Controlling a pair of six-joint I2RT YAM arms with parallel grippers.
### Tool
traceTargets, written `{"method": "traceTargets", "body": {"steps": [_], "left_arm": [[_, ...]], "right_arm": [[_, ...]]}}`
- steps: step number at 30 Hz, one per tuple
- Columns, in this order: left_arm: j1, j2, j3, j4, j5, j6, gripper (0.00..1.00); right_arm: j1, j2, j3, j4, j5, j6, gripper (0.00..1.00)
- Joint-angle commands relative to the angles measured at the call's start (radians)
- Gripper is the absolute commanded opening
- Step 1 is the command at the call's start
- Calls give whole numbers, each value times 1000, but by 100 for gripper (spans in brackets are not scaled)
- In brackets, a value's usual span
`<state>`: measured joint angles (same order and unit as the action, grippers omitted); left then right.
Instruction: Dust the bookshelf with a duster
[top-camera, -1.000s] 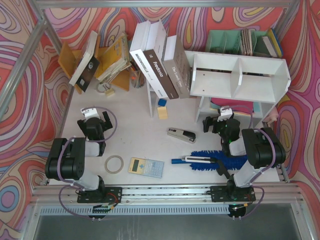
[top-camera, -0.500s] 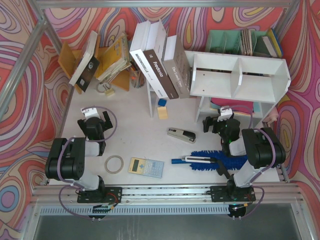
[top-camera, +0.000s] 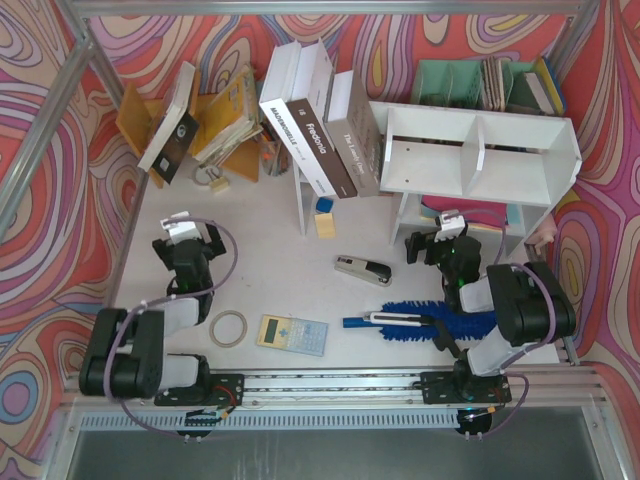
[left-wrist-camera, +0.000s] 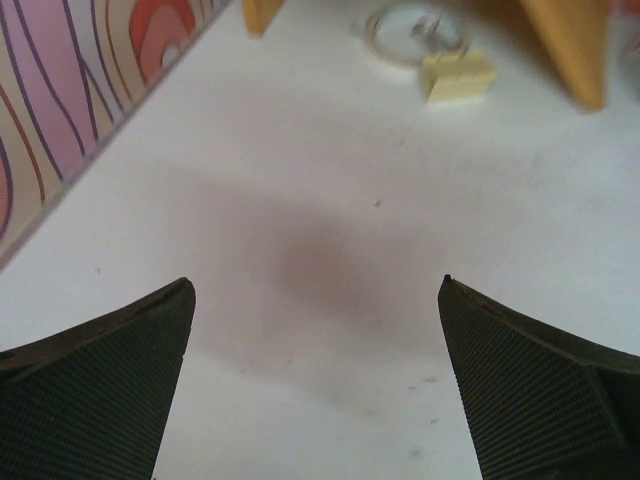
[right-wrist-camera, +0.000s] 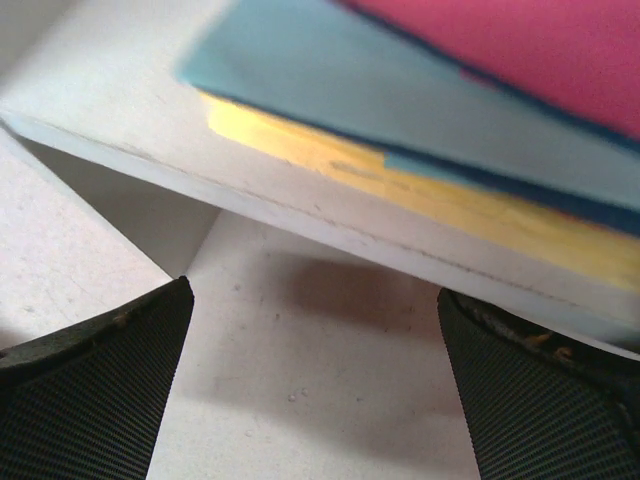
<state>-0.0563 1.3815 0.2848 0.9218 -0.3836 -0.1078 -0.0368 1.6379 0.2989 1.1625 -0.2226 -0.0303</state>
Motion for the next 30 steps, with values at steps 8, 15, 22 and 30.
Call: {"method": "traceTargets", "body": {"steps": [8,15,22,30], "left_arm": [[-257,-389,20,-284,-363,-46,98],[-345,-599,108,-615,-321,-289,98],[-346,-792,284,-1076,-221,-534,98],[-344,-1068,287,-1232,-153,-659,99]], "right_arm": [[113,-340,-50,-134,129,-10,99],[145,-601,-1,-485,163,173,99],[147,-918,-2,-716,72,345,99],[144,-1111,39,-985,45,557,99]]}}
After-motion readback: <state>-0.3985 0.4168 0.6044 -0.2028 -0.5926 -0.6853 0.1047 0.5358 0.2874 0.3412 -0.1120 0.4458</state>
